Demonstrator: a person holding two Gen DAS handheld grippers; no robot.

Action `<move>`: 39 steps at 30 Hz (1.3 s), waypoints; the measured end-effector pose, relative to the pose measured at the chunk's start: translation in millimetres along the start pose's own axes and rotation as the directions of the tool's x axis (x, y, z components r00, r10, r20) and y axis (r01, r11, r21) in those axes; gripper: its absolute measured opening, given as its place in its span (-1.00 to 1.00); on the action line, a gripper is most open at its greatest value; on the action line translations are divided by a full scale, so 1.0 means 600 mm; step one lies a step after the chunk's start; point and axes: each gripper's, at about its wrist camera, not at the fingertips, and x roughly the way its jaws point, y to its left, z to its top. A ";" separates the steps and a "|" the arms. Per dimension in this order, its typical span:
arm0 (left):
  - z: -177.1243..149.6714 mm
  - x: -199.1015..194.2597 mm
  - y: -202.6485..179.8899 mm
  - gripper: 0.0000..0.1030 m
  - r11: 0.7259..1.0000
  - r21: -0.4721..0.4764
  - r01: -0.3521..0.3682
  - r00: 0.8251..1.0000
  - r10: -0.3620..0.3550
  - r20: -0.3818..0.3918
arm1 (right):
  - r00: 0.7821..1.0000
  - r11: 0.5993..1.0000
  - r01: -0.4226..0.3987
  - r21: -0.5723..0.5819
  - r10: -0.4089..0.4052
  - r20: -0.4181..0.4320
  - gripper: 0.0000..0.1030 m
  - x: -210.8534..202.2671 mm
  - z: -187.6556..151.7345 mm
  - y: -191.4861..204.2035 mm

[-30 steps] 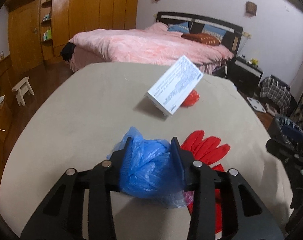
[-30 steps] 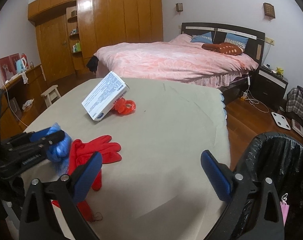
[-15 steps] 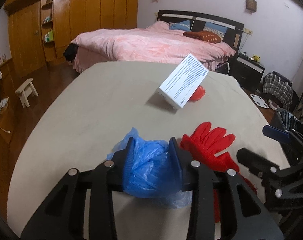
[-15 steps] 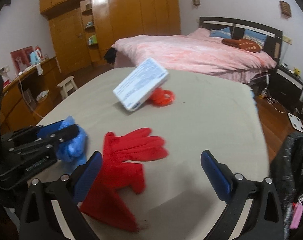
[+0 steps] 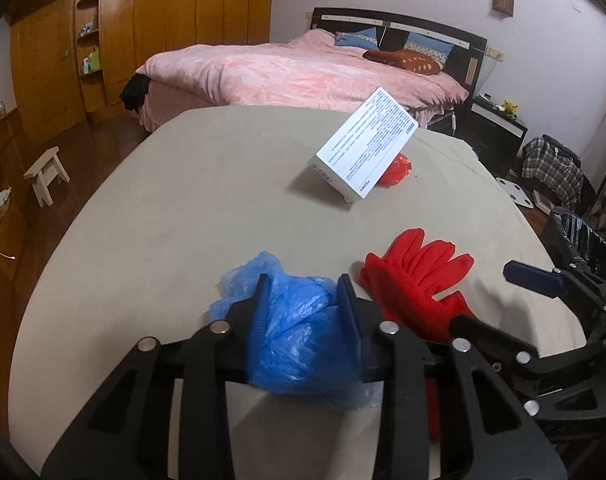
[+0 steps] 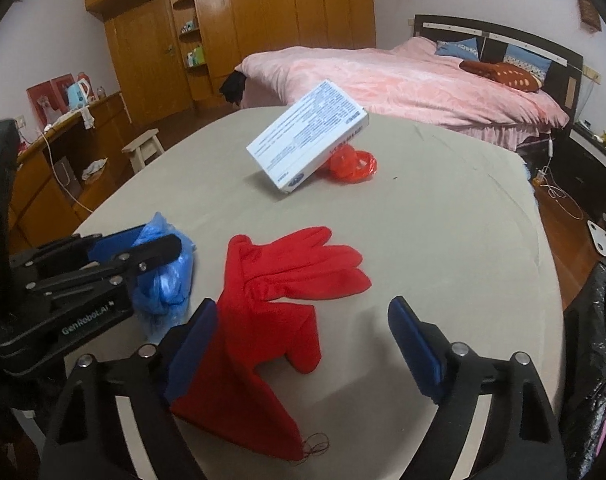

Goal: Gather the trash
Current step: 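Grasp the red glove with the right tool while the left tool holds the bag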

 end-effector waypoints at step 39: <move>0.034 -0.073 -0.034 -0.49 1.000 -0.001 -0.009 0.995 0.009 0.102 | 0.996 0.996 -0.086 0.010 0.086 0.023 -0.50 -0.038 0.037 -0.027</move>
